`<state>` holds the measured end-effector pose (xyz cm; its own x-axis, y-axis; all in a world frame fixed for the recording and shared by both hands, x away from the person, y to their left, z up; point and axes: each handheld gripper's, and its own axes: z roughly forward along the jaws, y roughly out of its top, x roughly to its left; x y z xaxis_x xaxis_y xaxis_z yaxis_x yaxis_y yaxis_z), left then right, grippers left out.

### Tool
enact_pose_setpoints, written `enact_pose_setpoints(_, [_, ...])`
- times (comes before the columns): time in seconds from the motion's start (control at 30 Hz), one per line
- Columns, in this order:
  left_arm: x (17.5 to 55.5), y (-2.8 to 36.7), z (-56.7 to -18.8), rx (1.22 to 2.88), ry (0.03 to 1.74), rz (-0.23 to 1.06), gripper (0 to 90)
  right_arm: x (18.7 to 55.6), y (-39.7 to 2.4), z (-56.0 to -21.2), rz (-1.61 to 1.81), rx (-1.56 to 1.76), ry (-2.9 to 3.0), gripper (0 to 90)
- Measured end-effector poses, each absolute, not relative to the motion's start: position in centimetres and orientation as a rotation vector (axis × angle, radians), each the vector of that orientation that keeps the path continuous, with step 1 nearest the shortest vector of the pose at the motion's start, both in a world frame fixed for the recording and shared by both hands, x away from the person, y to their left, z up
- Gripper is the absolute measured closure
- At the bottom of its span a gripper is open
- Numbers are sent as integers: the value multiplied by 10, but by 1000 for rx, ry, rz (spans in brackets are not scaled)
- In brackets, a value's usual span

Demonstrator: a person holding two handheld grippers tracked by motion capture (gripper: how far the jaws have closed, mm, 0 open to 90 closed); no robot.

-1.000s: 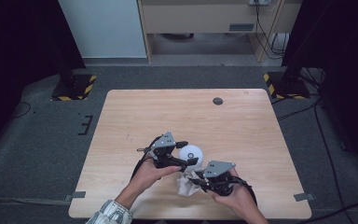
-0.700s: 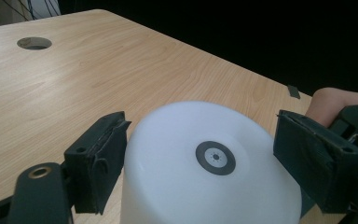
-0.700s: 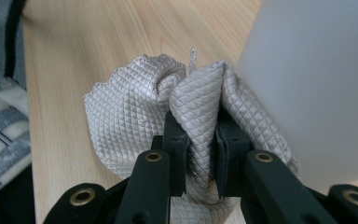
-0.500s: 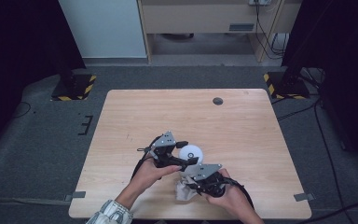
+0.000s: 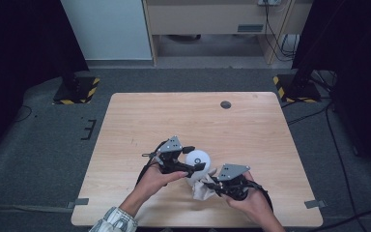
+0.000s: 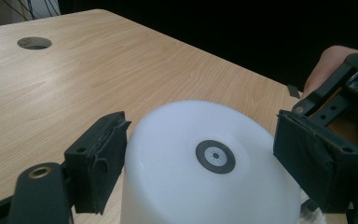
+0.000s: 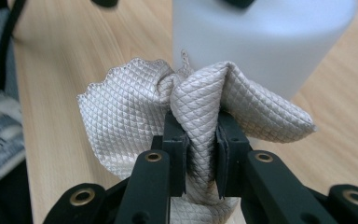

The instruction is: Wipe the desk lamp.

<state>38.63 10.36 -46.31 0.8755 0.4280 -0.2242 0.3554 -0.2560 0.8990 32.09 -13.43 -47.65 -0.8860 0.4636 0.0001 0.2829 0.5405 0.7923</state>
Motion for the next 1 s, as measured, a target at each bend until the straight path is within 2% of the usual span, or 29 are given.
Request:
enact_pose_setpoints(0.37, [387,104,-463,1867,584,77,170,315,-116,-471,1361,567,2546,774])
enact_pose_setpoints(0.6, [386,104,-463,1867,584,77,170,315,-97,-483,1299,542,2592,775])
enact_pose_setpoints(1.0, [387,104,-463,1867,585,75,170,314,-107,-462,1499,572,2487,774])
